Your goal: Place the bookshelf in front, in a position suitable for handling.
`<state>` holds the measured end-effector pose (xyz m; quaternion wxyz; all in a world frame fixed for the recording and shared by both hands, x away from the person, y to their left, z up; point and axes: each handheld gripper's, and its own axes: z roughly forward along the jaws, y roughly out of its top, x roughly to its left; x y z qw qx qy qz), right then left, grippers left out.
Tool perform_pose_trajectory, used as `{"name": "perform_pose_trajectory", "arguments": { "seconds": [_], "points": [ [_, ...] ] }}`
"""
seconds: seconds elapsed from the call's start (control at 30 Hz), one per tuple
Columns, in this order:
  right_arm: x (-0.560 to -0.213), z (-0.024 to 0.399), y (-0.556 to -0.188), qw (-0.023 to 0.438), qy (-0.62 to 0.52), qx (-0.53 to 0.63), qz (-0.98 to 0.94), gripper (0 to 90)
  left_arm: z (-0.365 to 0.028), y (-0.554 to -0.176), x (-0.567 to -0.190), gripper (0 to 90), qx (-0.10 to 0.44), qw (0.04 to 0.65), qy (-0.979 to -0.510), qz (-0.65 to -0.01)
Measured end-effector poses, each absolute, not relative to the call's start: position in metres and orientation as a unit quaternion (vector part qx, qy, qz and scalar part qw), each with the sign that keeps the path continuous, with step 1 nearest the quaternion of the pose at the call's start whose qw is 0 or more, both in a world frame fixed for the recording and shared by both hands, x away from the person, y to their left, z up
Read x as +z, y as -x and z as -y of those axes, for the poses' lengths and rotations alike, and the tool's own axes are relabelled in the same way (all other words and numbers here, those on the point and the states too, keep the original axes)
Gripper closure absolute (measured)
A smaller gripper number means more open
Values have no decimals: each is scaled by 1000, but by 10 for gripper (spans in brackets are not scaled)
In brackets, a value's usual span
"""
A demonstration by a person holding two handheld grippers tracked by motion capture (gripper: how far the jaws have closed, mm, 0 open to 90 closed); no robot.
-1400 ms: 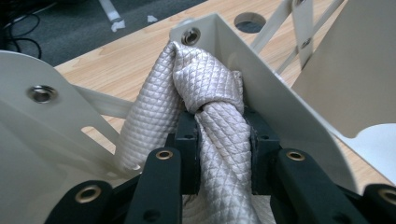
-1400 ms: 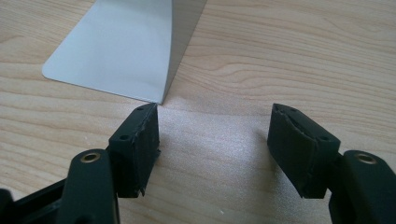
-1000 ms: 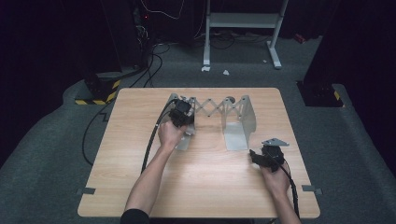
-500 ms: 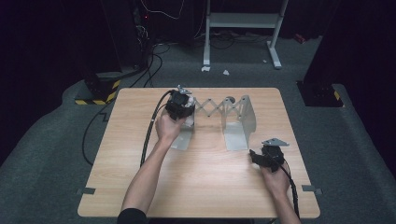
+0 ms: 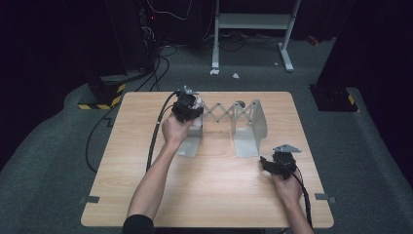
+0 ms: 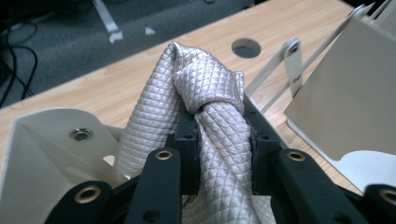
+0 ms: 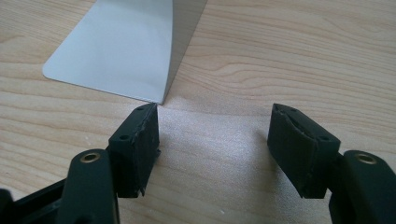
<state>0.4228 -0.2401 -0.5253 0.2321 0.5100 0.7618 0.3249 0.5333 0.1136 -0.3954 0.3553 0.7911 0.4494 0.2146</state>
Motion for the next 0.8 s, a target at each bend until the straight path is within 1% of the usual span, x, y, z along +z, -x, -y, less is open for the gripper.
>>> {"name": "perform_pose_trajectory", "arguments": {
  "seconds": [0.3, 0.8],
  "points": [
    [-525, 240, -423, 232, -510, 325, -762, 343, -112, -531, -410, 707, 212, 351, -790, -456],
    [-525, 240, -423, 232, -510, 325, -762, 342, -110, -528, -463, 708, 170, 317, -805, -471]
  ]
}}
